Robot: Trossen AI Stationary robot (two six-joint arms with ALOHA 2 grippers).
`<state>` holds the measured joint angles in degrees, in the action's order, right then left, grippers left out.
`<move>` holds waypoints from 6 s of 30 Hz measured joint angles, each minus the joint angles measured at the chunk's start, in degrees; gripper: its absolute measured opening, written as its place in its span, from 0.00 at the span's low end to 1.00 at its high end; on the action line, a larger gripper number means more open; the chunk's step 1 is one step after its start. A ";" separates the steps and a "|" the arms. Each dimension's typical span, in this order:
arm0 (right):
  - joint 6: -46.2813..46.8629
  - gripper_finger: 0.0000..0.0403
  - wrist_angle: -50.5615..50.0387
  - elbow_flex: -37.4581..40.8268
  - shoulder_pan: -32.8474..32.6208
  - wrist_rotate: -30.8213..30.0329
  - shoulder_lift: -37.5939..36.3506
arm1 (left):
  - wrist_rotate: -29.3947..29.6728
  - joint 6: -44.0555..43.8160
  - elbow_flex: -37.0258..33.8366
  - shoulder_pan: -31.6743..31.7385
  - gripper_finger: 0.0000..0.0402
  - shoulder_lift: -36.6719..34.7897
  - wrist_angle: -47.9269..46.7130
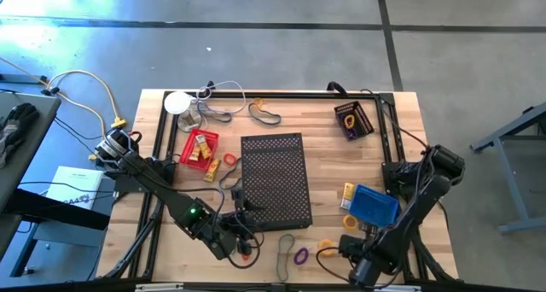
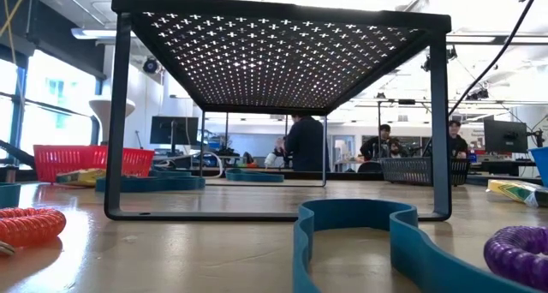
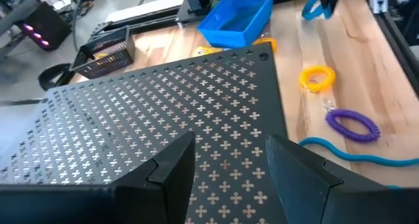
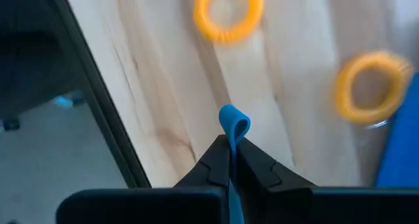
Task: Pick & Place Office Desk Supplies
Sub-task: Put the blue rubber band into the blue bin, then put the yellow spring keychain into the black bin
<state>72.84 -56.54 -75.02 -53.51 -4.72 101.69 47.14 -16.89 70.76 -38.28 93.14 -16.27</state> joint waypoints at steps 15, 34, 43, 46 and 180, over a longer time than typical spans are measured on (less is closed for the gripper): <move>-2.42 0.01 -26.21 -12.16 1.48 -32.29 -0.02 | -1.01 0.37 0.00 0.02 0.44 0.00 -0.04; -1.48 0.01 -33.44 -12.05 6.15 -33.65 -0.37 | -1.18 3.17 0.00 0.15 0.44 0.00 -0.51; -6.86 0.01 -33.32 -11.56 8.24 -27.13 -1.01 | -1.16 3.19 0.00 0.17 0.44 0.00 -0.47; -6.48 0.01 -33.46 -8.98 8.41 -26.53 -4.01 | -1.16 3.20 0.00 0.17 0.44 0.00 -0.56; -13.23 0.59 34.52 14.90 10.44 2.29 2.79 | -8.61 -4.18 -0.04 -0.28 0.44 0.00 -2.99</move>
<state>59.61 -22.02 -60.12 -43.07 -2.42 104.48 38.52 -21.07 70.72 -38.57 93.14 -19.27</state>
